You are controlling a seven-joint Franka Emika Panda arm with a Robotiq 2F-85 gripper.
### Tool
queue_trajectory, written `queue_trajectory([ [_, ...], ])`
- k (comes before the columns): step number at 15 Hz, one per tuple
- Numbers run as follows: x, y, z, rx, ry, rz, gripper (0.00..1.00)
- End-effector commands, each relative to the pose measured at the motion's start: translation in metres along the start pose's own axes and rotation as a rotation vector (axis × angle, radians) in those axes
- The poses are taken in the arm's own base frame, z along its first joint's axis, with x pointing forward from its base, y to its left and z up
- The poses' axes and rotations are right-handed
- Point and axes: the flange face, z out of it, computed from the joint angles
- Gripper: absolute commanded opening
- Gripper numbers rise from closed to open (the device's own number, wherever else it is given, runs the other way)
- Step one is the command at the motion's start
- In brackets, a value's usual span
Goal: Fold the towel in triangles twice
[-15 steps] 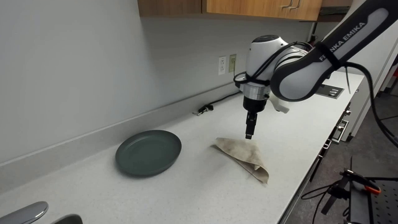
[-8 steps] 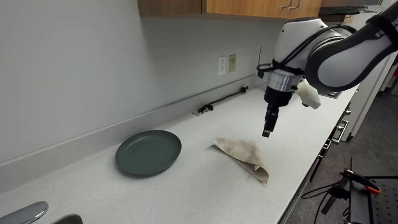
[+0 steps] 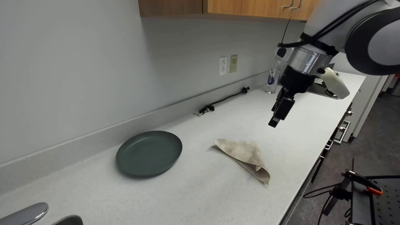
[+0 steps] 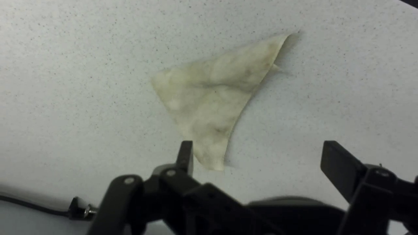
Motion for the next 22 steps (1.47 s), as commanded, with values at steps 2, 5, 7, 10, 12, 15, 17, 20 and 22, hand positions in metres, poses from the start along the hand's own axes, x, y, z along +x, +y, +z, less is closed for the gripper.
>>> queue_trajectory([
  [2,-0.0025,-0.0041,-0.0109,0.0,0.024,-0.005,1.0],
  [5,-0.0065,-0.0054,-0.0159,-0.001,0.033,-0.006,1.0],
  [7,-0.0079,-0.0056,-0.0152,-0.001,0.032,-0.006,1.0],
  [10,-0.0081,-0.0056,-0.015,-0.001,0.031,-0.006,1.0],
  [12,-0.0081,-0.0056,-0.015,-0.001,0.031,-0.006,1.0],
  [15,-0.0081,-0.0056,-0.015,-0.001,0.031,-0.006,1.0],
  [17,-0.0081,-0.0056,-0.015,-0.001,0.031,-0.006,1.0],
  [20,-0.0081,-0.0056,-0.015,-0.001,0.031,-0.006,1.0],
  [22,-0.0081,-0.0056,-0.015,-0.001,0.031,-0.006,1.0],
])
